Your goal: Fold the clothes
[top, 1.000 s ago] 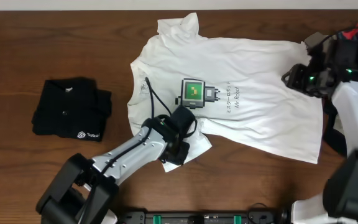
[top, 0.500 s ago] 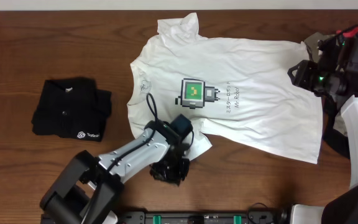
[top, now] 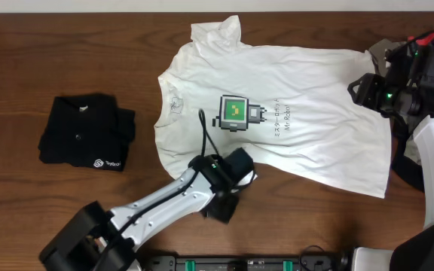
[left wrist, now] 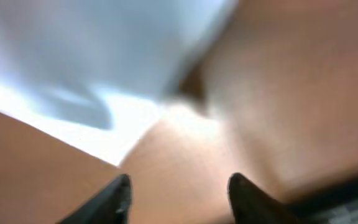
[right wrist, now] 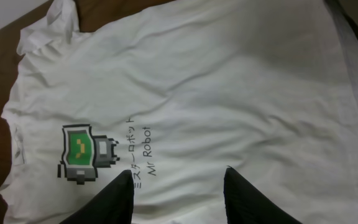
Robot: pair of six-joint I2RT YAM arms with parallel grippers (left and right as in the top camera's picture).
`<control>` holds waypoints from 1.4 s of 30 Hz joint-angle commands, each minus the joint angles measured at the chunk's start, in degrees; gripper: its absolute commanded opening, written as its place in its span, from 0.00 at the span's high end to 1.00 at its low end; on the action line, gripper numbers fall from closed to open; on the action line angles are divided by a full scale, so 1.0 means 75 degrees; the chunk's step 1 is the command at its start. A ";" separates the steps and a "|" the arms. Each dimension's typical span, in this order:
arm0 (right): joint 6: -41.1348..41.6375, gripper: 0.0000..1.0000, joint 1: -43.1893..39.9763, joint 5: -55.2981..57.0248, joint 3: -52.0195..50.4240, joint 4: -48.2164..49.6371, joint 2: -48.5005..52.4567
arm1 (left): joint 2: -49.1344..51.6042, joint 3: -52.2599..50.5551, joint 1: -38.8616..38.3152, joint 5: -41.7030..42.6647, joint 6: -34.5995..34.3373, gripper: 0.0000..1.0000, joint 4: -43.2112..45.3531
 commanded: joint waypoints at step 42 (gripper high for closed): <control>-0.0283 0.44 0.0000 -0.0020 0.0079 -0.0286 -0.0154 | 0.1311 0.0935 -0.0029 0.3876 0.0632 0.93 -0.2346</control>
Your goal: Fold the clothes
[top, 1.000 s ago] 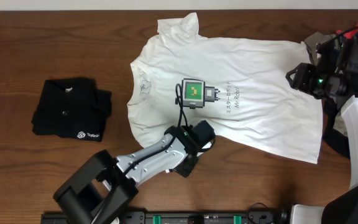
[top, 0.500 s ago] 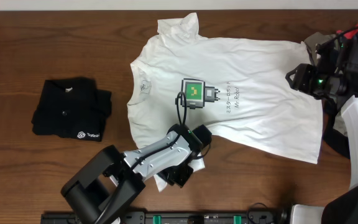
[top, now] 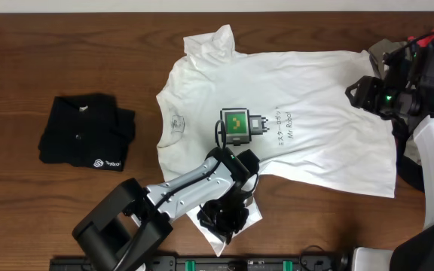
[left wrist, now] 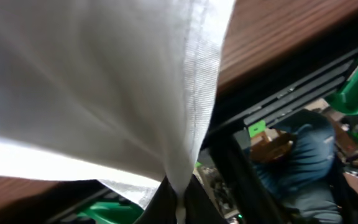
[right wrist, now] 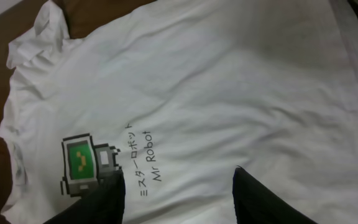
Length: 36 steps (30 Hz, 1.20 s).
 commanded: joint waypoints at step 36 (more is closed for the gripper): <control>-0.0076 0.93 0.0111 0.0493 -0.0224 -0.1947 0.0766 | 0.0391 0.0289 0.3928 -0.4363 0.1093 0.94 0.2174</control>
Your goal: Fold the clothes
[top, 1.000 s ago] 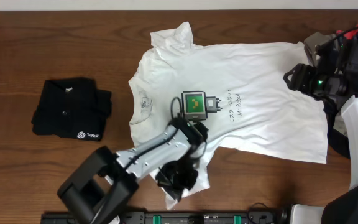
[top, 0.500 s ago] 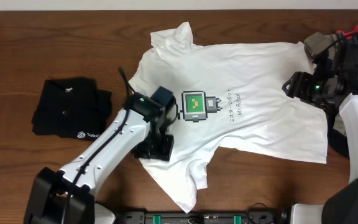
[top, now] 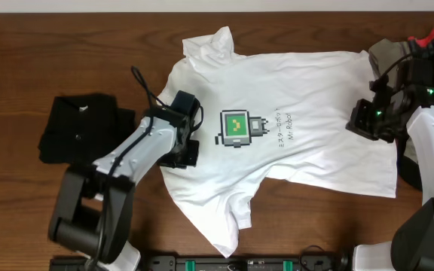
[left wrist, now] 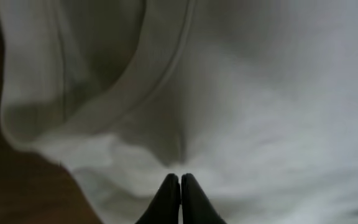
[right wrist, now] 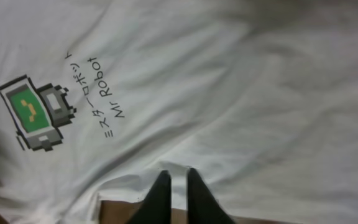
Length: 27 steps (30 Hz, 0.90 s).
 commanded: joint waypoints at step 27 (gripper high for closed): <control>0.0242 0.54 0.0787 0.0478 -0.1489 0.1122 0.0029 | 0.0635 0.1985 0.1996 -0.1411 0.0627 0.68 -0.0111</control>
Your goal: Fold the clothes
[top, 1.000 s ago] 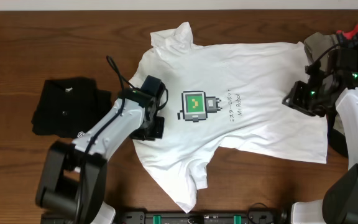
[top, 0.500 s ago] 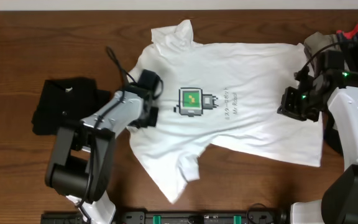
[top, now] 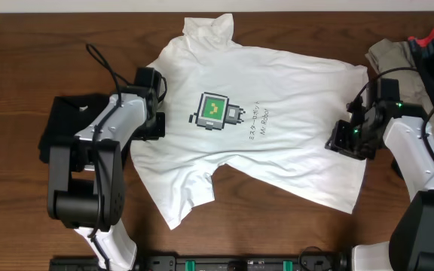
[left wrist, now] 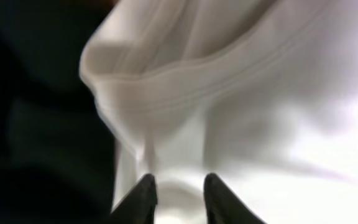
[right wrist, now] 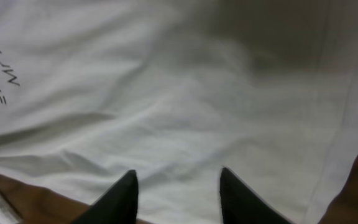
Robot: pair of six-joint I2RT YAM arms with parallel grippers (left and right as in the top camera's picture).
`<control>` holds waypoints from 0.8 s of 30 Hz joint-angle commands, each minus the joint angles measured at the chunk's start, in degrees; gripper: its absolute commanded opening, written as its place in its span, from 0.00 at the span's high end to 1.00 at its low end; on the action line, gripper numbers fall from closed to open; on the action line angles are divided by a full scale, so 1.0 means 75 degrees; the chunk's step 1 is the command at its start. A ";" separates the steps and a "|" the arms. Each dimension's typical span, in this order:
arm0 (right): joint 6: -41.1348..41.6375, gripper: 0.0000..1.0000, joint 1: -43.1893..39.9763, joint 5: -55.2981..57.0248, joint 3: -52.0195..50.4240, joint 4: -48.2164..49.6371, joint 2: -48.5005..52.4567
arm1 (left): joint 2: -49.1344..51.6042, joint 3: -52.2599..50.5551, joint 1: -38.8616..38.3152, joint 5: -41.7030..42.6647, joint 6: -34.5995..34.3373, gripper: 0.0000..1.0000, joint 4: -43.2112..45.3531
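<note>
A white T-shirt (top: pixel 262 128) with a pixel robot print (top: pixel 212 111) lies spread face up across the table, collar to the left and hem to the right. My left gripper (top: pixel 154 129) is open at the collar, its fingers straddling the collar band (left wrist: pixel 179 87) in the left wrist view. My right gripper (top: pixel 343 140) is open low over the hem side. In the right wrist view, the right gripper (right wrist: pixel 178 196) has its fingers wide apart above wrinkled white cloth near the shirt's front edge.
A folded black shirt (top: pixel 77 128) lies just left of the collar and shows dark in the left wrist view (left wrist: pixel 30 124). A pile of grey and red clothes (top: pixel 389 51) sits at the back right. Bare wood (right wrist: pixel 17 196) shows past the shirt's front edge.
Both grippers were shut on the shirt, left by the collar and right at the front hem edge. Both are now open, and the shirt lies further left, its collar close to the black shirt.
First my left gripper was open by the near sleeve, which lay tucked under, and my right was open above the hem. Then the left was shut on the sleeve, drawn out toward the front. Later both pinched the shirt. Now it lies shifted left, released.
</note>
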 commanded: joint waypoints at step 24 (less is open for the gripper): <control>0.0816 0.97 -0.0554 0.1827 -0.0079 0.4159 0.2798 | -0.2454 0.0600 -0.2247 0.2165 -0.0184 0.66 -0.4290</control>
